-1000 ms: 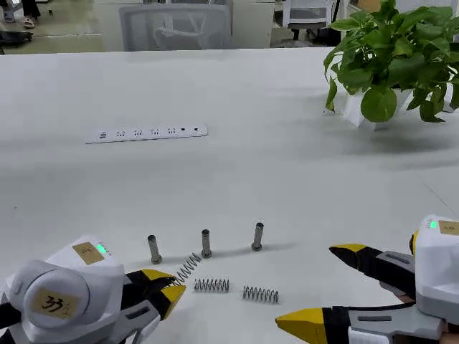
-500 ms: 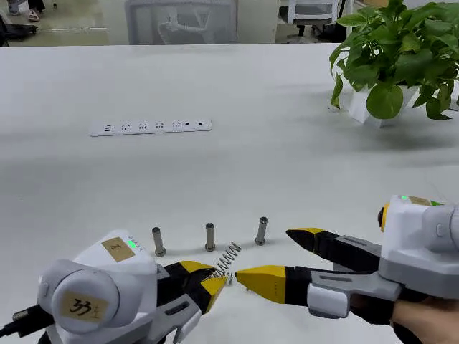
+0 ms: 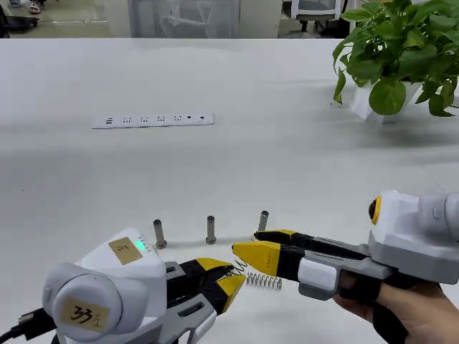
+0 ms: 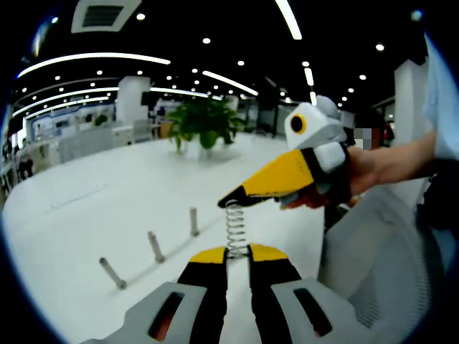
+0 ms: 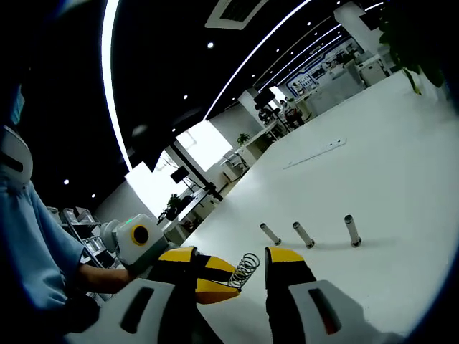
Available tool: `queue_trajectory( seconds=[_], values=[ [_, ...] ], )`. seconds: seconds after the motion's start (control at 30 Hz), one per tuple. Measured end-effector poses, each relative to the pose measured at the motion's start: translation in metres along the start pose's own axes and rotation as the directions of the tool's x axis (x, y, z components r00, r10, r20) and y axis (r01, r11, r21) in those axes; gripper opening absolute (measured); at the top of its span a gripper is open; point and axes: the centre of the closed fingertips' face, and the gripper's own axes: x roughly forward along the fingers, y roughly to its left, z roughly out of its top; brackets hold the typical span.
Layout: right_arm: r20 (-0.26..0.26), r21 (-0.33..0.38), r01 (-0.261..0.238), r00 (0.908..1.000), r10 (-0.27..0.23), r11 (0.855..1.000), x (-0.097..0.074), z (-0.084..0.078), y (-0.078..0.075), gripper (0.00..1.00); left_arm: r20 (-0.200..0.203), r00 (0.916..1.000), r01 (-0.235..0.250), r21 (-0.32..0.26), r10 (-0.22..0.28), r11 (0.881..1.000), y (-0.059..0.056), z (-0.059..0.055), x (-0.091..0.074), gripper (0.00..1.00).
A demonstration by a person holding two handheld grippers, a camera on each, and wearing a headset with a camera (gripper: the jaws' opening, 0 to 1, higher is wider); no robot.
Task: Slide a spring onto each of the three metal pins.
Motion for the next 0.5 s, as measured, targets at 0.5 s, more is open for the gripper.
queue_trajectory(
  seconds=[0.5],
  values=[
    [0.072, 0.186, -0.071, 0.9957, 0.058, 0.980, -0.0079, -0.0001, -0.0032, 0.26, 0.037, 0.9990, 0.026, -0.007, -0.026, 1.000, -0.0036, 0.0050, -0.0057, 0.10]
  ],
)
